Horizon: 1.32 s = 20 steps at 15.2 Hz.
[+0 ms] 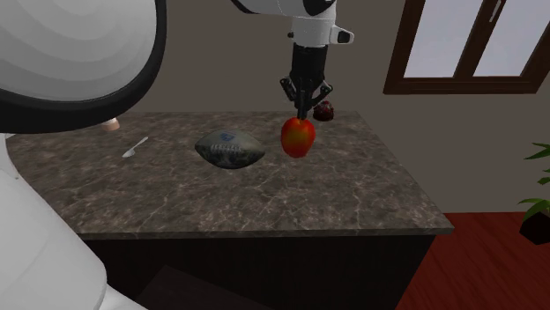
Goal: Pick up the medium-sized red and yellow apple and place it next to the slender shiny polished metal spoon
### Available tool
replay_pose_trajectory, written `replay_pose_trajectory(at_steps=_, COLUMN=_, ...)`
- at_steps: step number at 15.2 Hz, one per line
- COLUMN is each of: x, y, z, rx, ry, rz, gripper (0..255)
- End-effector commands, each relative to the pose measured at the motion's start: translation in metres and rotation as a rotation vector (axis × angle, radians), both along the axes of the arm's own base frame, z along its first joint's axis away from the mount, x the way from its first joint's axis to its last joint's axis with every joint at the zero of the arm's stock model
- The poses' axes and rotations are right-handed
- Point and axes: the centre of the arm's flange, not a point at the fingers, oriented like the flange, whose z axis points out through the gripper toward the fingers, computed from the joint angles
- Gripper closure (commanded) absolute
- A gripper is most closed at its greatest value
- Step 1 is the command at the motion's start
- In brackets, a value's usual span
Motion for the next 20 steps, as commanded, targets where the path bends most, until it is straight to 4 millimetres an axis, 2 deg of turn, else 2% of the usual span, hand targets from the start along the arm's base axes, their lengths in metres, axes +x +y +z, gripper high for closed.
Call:
replay_pose_trajectory(at_steps=1, x=0.0, y=0.0, z=0.008, rx=0.0, ry=0.0, rz=0.0, gripper=255)
replay_pose_trajectory(at_steps=20, x=-0.037, y=0.245, z=-0.028, rx=0.0, ry=0.0, rz=0.0, gripper=255)
